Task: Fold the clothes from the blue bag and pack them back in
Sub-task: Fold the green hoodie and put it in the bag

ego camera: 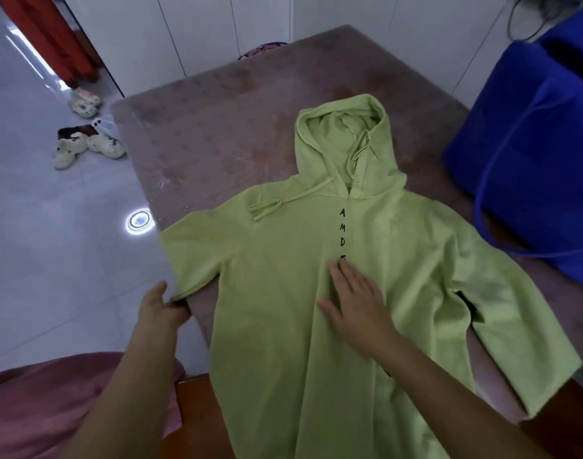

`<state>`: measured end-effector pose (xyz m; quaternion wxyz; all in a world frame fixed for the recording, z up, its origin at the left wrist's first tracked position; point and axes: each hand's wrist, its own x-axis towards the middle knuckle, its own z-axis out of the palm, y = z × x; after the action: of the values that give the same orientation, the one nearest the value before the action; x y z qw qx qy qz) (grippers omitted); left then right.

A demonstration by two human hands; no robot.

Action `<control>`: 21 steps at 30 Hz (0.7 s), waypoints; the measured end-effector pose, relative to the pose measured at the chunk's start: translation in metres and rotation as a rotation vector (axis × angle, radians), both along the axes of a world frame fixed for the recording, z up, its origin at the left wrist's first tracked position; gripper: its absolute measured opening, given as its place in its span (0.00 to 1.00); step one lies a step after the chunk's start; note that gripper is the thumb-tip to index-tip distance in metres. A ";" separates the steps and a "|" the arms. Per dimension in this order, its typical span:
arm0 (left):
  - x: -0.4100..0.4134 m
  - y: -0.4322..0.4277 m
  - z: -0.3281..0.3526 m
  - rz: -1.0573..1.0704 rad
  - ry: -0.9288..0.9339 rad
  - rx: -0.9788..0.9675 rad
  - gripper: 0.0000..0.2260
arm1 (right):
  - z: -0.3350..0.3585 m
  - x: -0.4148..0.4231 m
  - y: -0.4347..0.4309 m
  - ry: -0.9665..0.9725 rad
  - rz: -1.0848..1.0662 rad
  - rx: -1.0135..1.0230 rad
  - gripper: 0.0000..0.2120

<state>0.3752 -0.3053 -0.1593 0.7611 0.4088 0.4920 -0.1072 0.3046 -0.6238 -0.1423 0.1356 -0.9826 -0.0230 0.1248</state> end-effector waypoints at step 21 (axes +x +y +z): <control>-0.017 -0.156 0.014 -1.528 -0.943 1.708 0.40 | 0.036 0.005 -0.078 -0.151 -0.881 0.969 0.32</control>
<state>0.3583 -0.4616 -0.1450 0.0960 0.9545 -0.2821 -0.0111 0.3091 -0.7015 -0.1064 0.5988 -0.7339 0.3185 -0.0360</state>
